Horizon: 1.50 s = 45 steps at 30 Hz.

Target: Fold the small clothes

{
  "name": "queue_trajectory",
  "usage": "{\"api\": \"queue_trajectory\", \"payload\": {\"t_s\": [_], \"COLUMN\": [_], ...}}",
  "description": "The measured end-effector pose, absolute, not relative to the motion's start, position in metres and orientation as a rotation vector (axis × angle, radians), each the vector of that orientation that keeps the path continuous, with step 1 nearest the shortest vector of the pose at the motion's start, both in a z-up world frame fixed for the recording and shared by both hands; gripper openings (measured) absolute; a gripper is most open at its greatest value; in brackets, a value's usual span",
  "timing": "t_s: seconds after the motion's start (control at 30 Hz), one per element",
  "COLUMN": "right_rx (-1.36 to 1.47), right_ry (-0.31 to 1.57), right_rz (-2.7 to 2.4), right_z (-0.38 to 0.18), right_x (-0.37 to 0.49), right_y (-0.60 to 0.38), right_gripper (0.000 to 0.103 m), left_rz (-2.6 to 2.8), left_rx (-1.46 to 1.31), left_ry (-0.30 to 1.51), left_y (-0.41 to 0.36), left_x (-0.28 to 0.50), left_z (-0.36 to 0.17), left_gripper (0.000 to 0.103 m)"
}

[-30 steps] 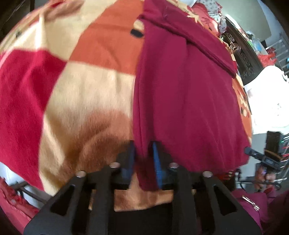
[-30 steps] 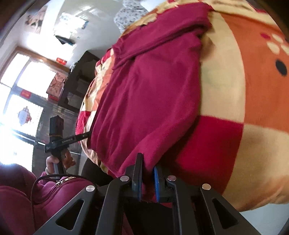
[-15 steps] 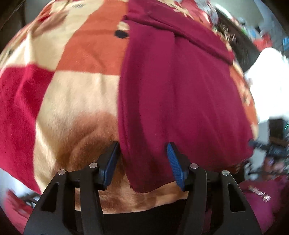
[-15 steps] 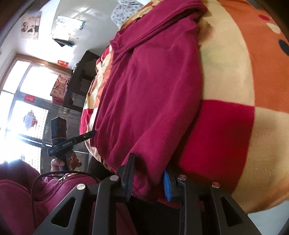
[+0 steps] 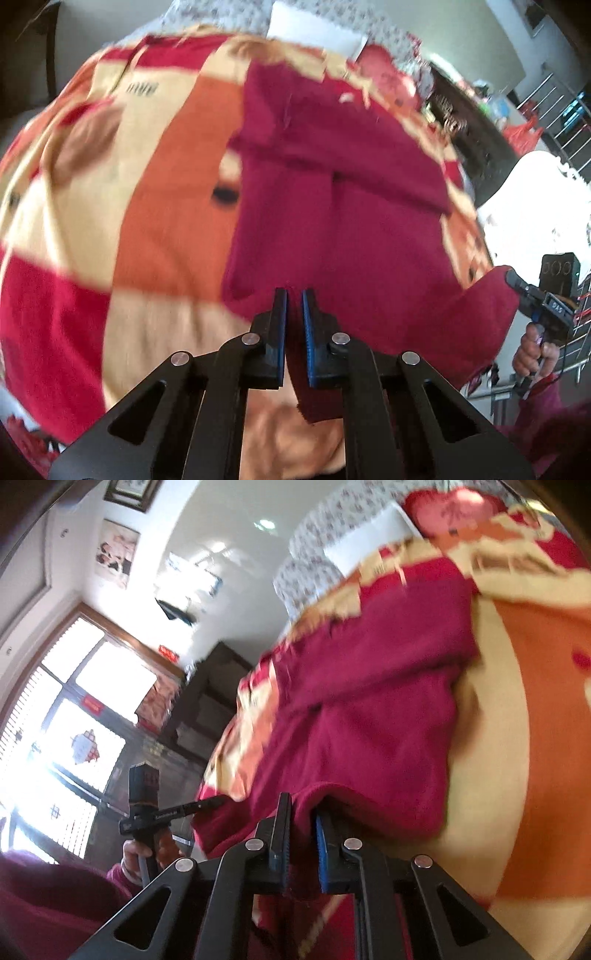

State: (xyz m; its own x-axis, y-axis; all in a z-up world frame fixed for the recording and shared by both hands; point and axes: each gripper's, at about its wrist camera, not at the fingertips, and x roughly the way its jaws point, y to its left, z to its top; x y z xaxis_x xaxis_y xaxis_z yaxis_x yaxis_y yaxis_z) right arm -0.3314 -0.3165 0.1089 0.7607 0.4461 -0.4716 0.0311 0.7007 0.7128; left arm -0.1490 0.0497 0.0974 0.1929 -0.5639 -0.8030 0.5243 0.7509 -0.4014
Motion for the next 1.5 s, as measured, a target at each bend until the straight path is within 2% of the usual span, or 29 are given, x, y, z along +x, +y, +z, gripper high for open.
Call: {"api": "queue_trajectory", "payload": {"t_s": [0.2, 0.37, 0.53, 0.7, 0.77, 0.83, 0.87, 0.93, 1.03, 1.07, 1.17, 1.27, 1.47, 1.5], "right_rx": [0.701, 0.685, 0.719, 0.879, 0.892, 0.841, 0.82, 0.798, 0.775, 0.742, 0.621, 0.593, 0.621, 0.62], "right_ry": [0.554, 0.547, 0.583, 0.651, 0.669, 0.661, 0.654, 0.626, 0.568, 0.577, 0.664, 0.73, 0.732, 0.73], "right_rz": [0.163, 0.113, 0.018, -0.088, -0.099, -0.116, -0.138, -0.152, -0.139, -0.139, -0.196, -0.176, -0.166, -0.165], "right_z": [0.144, 0.151, 0.135, 0.097, 0.091, 0.1, 0.105, 0.116, 0.133, 0.135, 0.129, 0.11, 0.095, 0.094], "right_x": [-0.288, -0.241, -0.185, -0.138, -0.128, -0.123, -0.124, -0.132, -0.146, -0.147, -0.137, -0.127, -0.125, -0.123], "right_y": [-0.354, -0.394, -0.433, -0.481, -0.49, -0.492, -0.493, -0.495, -0.495, -0.489, -0.472, -0.463, -0.465, -0.465], "right_gripper": [0.01, 0.01, 0.01, 0.01, 0.016, 0.049, 0.072, 0.073, 0.073, 0.073, 0.073, 0.073, 0.073, 0.07], "left_rz": [-0.829, -0.823, -0.746, -0.64, -0.603, -0.58, -0.581, -0.589, -0.612, -0.623, -0.661, -0.666, -0.656, -0.661], "left_rx": [-0.05, -0.075, -0.078, -0.113, -0.129, -0.155, -0.174, -0.181, -0.138, -0.108, -0.066, -0.014, 0.038, 0.039], "left_ry": [1.007, 0.946, 0.923, 0.951, 0.926, 0.919, 0.928, 0.922, 0.89, 0.887, 0.908, 0.955, 0.999, 1.011], "left_y": [-0.002, -0.044, -0.085, -0.098, -0.095, -0.088, -0.085, -0.081, -0.084, -0.09, -0.104, -0.119, -0.137, -0.14], "left_x": [-0.104, -0.046, 0.014, 0.063, 0.076, 0.087, 0.092, 0.091, 0.08, 0.075, 0.068, 0.067, 0.083, 0.085], "left_z": [0.127, 0.142, 0.137, 0.117, 0.117, 0.121, 0.122, 0.127, 0.133, 0.132, 0.124, 0.108, 0.085, 0.081], "left_gripper": [0.007, 0.007, 0.007, 0.007, 0.007, 0.007, 0.008, 0.014, 0.03, 0.038, 0.045, 0.046, 0.046, 0.046]}}
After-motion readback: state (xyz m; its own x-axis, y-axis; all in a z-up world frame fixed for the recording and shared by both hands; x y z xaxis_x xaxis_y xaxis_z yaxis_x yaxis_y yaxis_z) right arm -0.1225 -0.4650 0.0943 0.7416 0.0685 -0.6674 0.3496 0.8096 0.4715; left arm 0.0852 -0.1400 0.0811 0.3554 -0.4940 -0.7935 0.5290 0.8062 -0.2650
